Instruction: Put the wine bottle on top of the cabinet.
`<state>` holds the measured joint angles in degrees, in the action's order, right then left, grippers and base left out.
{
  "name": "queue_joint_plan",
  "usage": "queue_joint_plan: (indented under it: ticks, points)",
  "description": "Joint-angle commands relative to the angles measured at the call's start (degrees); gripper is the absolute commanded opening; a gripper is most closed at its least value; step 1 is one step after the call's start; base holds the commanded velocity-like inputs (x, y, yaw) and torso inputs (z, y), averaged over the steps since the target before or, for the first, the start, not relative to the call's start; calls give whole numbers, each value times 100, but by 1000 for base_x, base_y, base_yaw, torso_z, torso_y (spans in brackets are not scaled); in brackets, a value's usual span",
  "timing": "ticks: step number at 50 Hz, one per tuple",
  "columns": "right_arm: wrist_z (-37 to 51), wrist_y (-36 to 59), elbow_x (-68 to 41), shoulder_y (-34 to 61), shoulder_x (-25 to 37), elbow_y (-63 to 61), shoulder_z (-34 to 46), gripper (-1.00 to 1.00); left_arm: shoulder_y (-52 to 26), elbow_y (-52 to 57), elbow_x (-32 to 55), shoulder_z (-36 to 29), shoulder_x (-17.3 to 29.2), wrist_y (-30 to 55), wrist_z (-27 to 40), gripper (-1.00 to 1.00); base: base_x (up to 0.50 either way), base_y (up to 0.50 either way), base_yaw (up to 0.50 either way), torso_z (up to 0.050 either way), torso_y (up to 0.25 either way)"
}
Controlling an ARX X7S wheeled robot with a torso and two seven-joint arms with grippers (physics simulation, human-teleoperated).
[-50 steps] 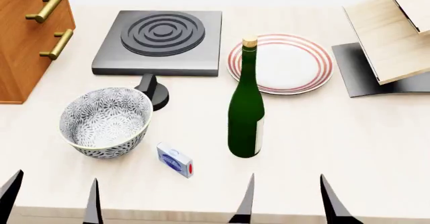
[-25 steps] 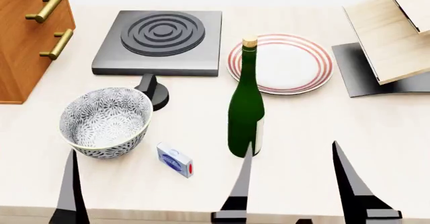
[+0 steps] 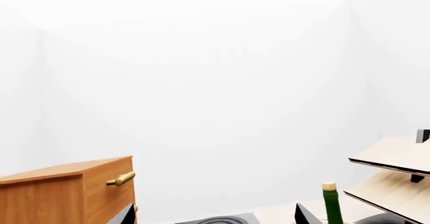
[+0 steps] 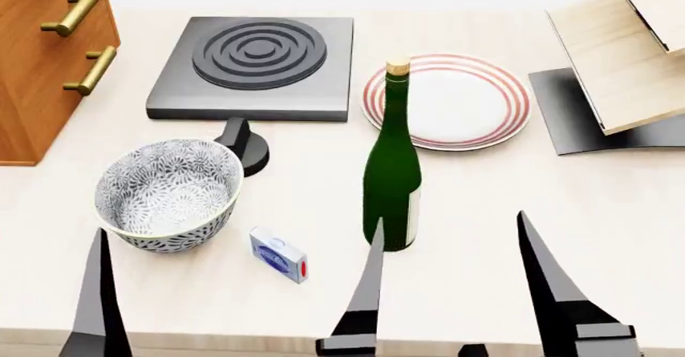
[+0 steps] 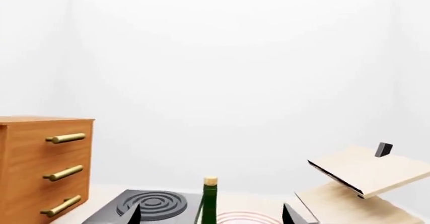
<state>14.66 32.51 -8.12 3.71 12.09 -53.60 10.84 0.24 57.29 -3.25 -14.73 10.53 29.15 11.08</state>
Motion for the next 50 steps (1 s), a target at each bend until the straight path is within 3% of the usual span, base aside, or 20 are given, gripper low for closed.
queue_joint_plan:
  ticks: [1, 36, 50]
  points:
    - [40, 138, -51, 60, 99, -90, 118, 100, -26, 103, 19, -11, 33, 97, 38, 100, 78, 0, 0, 0, 0]
    - [227, 224, -250, 118, 296, -182, 162, 100, -64, 180, 58, -79, 100, 199, 138, 100, 473, 0, 0, 0, 0]
    - [274, 186, -278, 124, 392, -222, 244, 100, -80, 190, 93, -74, 119, 209, 164, 100, 0, 0, 0, 0, 1]
